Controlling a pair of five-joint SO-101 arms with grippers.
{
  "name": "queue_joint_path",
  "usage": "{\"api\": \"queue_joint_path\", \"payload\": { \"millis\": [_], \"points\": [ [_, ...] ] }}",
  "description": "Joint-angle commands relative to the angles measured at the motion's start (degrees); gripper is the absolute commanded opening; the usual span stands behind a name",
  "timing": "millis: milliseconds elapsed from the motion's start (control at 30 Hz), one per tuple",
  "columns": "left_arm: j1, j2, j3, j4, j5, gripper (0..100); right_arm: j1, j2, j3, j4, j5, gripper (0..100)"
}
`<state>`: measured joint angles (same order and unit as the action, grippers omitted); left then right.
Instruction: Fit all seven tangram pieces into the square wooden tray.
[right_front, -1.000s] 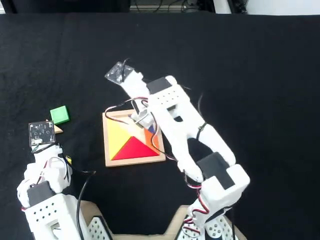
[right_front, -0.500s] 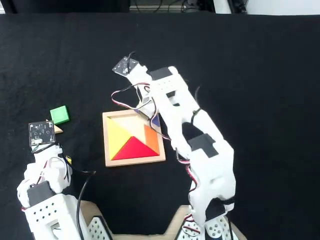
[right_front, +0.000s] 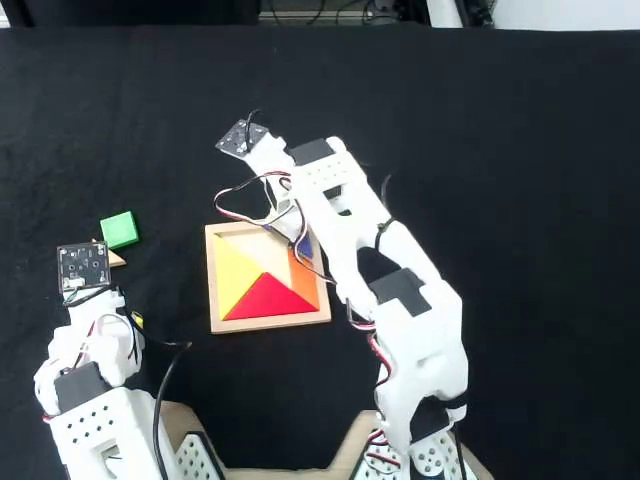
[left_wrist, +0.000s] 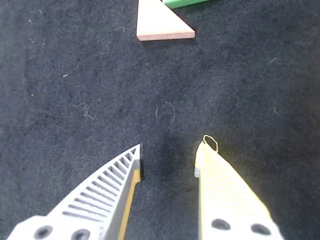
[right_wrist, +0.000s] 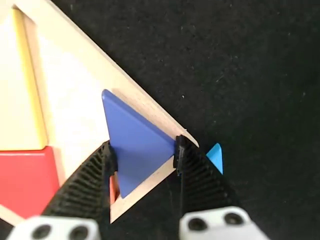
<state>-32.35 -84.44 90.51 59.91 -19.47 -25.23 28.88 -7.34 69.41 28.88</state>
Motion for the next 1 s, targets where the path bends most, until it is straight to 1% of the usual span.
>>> {"api": "queue_joint_path", "payload": {
  "millis": [0,133,433,500,633,700,867,967],
  "points": [
    [0.84,-0.26,-0.31,-1.05,-0.26,18,-1.76,-0.75,0.84,0.09,-0.53,1.8],
    [0.84,-0.26,-0.31,-1.05,-0.26,18,-2.99,-0.75,0.92,0.44,-2.99,1.8],
    [0.84,-0.26,-0.31,-1.05,-0.26,18,-2.99,-0.66,0.92,1.93,-3.25,2.5],
    [0.84,-0.26,-0.31,-1.05,-0.26,18,-2.81,-0.66,0.84,2.11,-3.25,6.2],
    [0.84,-0.26,-0.31,-1.05,-0.26,18,-2.81,-0.66,0.92,2.11,-3.25,20.4],
    [0.84,-0.26,-0.31,-1.05,-0.26,18,-2.99,-0.66,0.92,2.20,-2.99,25.7],
    [0.84,-0.26,-0.31,-1.05,-0.26,18,-2.73,-0.92,0.40,2.64,-2.90,26.7],
    [0.84,-0.26,-0.31,-1.05,-0.26,18,-2.73,-3.47,0.84,2.64,-2.90,26.7]
  ]
}}
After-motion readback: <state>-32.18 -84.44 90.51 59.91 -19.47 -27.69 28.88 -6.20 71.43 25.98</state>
